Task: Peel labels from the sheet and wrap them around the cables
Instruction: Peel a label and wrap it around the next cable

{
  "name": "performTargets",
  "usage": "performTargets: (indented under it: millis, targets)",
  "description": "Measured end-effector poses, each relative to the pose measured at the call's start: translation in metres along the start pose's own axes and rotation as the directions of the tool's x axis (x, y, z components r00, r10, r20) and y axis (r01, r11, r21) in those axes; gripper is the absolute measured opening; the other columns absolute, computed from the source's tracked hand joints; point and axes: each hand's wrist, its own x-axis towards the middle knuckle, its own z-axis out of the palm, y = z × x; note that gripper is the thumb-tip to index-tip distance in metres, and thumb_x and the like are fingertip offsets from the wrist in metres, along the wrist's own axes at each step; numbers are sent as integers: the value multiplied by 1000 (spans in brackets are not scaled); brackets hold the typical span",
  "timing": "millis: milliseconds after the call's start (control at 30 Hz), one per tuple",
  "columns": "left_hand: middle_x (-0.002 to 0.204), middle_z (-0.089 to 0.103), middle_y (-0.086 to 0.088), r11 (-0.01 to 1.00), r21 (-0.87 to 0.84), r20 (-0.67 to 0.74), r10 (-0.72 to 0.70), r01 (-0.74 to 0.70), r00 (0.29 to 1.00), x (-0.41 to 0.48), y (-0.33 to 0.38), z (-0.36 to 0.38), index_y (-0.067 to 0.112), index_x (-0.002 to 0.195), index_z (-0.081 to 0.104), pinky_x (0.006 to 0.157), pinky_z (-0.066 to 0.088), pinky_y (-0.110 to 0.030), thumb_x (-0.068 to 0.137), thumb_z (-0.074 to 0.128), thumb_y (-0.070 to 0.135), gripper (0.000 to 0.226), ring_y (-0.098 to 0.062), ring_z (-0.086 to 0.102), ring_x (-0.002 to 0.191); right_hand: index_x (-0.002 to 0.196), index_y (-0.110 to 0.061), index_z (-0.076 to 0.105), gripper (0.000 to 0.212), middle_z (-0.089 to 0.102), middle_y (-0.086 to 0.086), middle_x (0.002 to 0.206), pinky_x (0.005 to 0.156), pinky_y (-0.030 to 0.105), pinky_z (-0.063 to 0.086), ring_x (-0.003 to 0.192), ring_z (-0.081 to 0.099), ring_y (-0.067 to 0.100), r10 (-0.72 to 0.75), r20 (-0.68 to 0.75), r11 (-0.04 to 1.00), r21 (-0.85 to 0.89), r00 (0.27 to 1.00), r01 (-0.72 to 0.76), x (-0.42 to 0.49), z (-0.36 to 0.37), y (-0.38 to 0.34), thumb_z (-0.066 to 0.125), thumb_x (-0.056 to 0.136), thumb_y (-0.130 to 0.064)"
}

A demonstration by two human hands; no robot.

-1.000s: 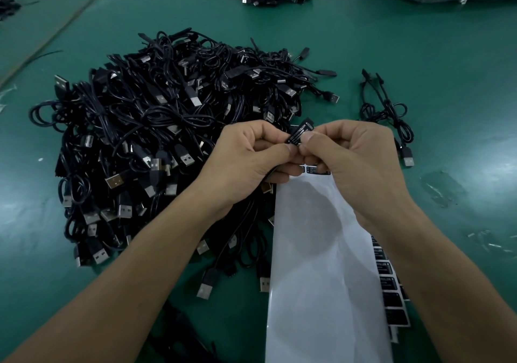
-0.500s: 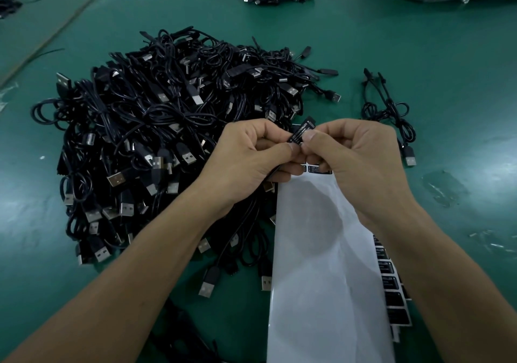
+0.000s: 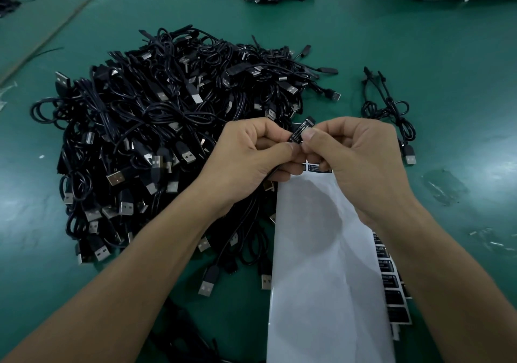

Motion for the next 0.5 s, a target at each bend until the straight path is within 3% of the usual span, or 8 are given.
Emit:
performTargets:
  millis: [500]
  targets:
    - [82, 78, -8, 1000, -21, -25, -20, 19, 999, 0, 1, 1, 9, 89, 66, 65, 61, -25, 91, 69, 4, 6, -17, 75, 72, 73, -18, 72, 18, 72, -4, 66, 56, 14, 48, 58, 62, 1, -15, 20, 1000, -5, 1000, 15, 2, -1, 1, 71, 90, -12]
